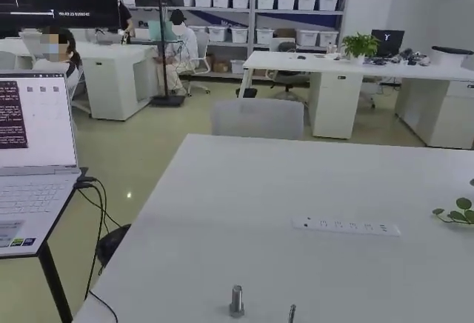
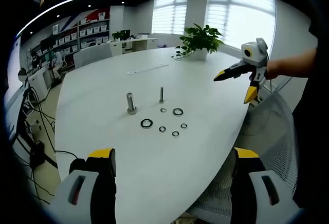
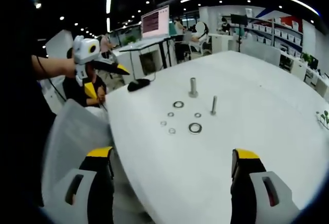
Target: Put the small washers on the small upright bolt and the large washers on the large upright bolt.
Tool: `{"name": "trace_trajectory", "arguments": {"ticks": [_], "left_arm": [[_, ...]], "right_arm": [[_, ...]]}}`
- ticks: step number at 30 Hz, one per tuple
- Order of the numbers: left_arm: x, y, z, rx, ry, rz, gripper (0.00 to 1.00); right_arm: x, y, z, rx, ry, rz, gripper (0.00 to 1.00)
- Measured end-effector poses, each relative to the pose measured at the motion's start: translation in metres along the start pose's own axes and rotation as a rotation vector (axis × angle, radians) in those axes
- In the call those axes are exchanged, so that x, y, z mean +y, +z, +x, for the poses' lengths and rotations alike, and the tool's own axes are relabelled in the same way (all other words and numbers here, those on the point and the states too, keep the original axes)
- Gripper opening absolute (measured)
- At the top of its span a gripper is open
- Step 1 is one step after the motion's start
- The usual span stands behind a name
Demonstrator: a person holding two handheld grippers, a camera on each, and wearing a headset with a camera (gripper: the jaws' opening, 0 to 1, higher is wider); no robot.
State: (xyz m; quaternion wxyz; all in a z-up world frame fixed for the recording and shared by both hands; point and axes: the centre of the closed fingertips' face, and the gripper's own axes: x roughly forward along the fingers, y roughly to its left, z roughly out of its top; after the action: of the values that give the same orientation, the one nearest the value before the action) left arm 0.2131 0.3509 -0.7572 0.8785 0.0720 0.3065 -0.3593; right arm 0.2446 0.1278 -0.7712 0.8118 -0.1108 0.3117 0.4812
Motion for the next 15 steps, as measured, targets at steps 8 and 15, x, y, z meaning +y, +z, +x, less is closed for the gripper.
{"name": "trace_trajectory", "arguments": {"ticks": [8, 15], "left_arm": [[0.005, 0.002, 0.01, 0.007, -0.002, 0.025, 0.94], [0.005, 0.011, 0.022, -0.006, -0.021, 0.023, 0.94]], "right_arm": [[-0.015, -0.002, 0.014, 0.049, 0.001, -0.022, 0.87], [-0.027, 0.001, 0.028, 0.109, 0.025, -0.056, 0.81]]}}
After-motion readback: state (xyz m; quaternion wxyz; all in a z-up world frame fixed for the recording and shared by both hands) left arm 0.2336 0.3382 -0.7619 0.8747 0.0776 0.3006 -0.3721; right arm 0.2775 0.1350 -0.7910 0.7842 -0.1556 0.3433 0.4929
